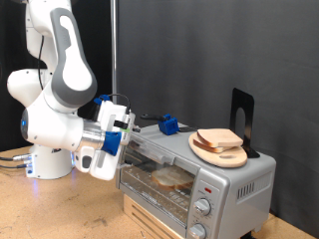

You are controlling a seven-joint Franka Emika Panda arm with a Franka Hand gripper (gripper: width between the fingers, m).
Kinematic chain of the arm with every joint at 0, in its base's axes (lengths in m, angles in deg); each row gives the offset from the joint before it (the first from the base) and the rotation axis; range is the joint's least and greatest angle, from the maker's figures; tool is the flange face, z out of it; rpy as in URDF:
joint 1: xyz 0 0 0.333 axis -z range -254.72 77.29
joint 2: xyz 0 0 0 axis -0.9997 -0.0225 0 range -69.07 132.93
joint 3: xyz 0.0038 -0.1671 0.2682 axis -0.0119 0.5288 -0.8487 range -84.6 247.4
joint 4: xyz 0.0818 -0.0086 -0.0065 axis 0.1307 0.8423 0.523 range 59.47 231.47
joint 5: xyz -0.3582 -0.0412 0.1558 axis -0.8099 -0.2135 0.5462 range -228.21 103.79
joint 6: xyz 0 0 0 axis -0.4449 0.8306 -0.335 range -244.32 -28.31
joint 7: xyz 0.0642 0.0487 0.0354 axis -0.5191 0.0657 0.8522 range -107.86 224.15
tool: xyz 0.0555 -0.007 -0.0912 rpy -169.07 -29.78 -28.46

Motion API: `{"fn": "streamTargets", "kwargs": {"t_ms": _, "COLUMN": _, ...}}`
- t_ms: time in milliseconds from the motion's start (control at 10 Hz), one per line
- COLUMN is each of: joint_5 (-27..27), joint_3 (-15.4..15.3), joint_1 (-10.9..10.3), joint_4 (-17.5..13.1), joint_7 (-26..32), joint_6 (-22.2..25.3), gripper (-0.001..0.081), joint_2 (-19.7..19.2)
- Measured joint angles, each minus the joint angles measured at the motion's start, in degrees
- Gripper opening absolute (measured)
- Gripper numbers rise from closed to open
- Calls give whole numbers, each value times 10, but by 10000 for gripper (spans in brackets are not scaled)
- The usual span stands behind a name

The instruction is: Make a piece of toast with the oven

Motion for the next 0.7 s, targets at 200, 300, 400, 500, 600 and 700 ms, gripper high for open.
{"fn": "streamTargets", "kwargs": {"t_ms": 200, "joint_5": -31, "joint_3": 24, "joint_1": 24, "joint_4": -2, "joint_7": -10, "joint_6": 16, "gripper": 808, "joint_2": 1}}
{"fn": "streamTargets", "kwargs": {"t_ms": 300, "joint_5": -38, "joint_3": 28, "joint_1": 33, "joint_4": -2, "joint_7": -10, "joint_6": 16, "gripper": 808, "joint_2": 3}}
{"fn": "streamTargets", "kwargs": {"t_ms": 400, "joint_5": -38, "joint_3": 26, "joint_1": 33, "joint_4": -1, "joint_7": -10, "joint_6": 17, "gripper": 808, "joint_2": 3}}
{"fn": "streamTargets", "kwargs": {"t_ms": 500, "joint_5": -58, "joint_3": 27, "joint_1": 34, "joint_4": -4, "joint_7": -21, "joint_6": 39, "gripper": 808, "joint_2": 3}}
{"fn": "streamTargets", "kwargs": {"t_ms": 600, "joint_5": -74, "joint_3": 31, "joint_1": 36, "joint_4": -12, "joint_7": -27, "joint_6": 63, "gripper": 808, "joint_2": 3}}
{"fn": "streamTargets", "kwargs": {"t_ms": 700, "joint_5": -85, "joint_3": 35, "joint_1": 40, "joint_4": -24, "joint_7": -33, "joint_6": 76, "gripper": 808, "joint_2": 2}}
